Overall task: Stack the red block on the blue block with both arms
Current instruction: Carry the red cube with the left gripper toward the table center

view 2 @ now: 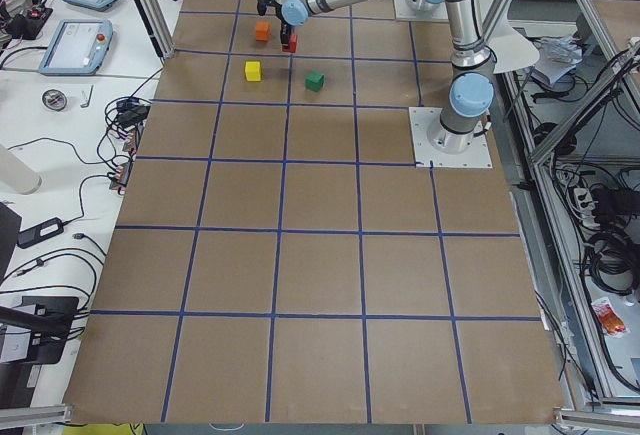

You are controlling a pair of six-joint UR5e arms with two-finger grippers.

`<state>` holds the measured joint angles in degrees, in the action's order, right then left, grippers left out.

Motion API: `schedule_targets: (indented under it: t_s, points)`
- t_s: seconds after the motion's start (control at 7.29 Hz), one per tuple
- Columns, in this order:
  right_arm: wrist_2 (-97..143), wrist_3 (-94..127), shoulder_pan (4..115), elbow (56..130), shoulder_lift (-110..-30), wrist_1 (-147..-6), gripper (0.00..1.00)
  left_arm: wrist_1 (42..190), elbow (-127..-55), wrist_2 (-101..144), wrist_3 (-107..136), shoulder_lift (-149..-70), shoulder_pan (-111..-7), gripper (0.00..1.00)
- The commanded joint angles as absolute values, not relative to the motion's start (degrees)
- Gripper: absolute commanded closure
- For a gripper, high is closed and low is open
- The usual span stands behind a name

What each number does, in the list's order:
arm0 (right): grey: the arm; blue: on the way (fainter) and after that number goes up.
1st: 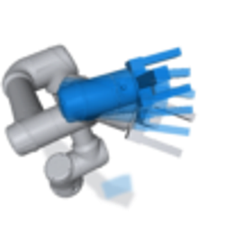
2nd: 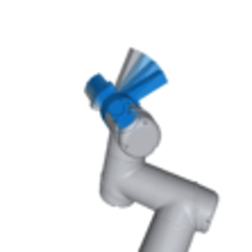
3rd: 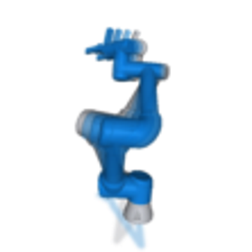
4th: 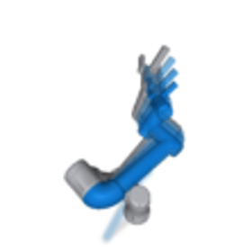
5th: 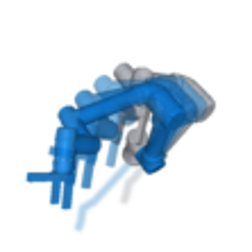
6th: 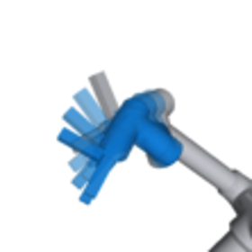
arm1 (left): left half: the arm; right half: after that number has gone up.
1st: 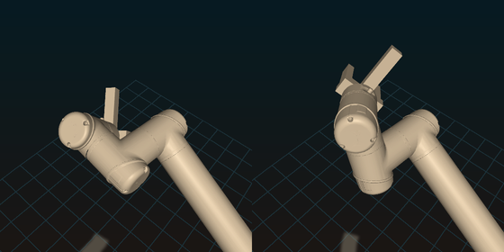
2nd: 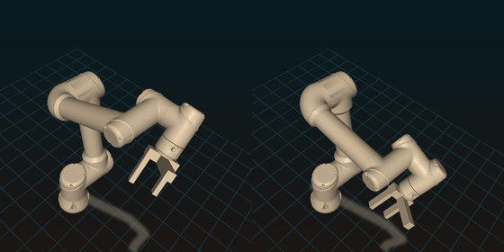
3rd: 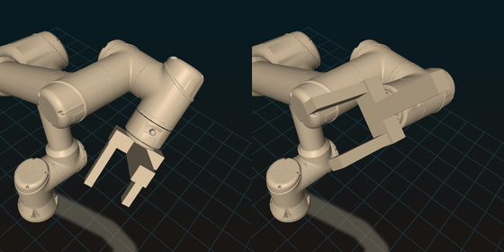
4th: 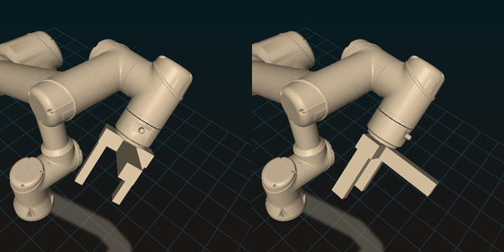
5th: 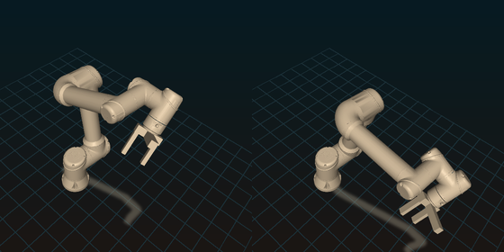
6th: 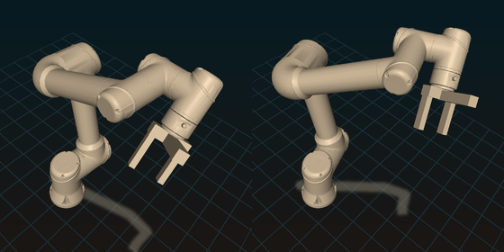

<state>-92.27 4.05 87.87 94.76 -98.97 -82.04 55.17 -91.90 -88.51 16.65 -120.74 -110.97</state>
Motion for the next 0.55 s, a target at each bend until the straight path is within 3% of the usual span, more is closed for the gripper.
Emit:
schedule_targets:
  t_s: [0.0, 0.14, 0.27, 0.41]
  points:
    - [-91.94, 3.69, 87.46, 94.75, -98.70, -81.83, 0.00, 54.14, -91.85, -88.94, 17.23, -122.51, -112.15, 1.00]
    - [-92.19, 3.69, 87.45, 94.75, -98.70, -81.83, 0.00, 54.14, -91.85, -89.21, 17.49, -123.04, -112.15, 0.25]
    - [-92.20, 4.65, 87.63, 94.75, -98.61, -81.91, 0.00, 53.97, -91.76, -89.21, 17.23, -122.87, -112.15, 0.00]
    - [-92.28, 4.75, 87.45, 94.83, -98.53, -81.74, 0.00, 54.05, -90.02, -88.69, 16.97, -121.57, -111.45, 0.00]
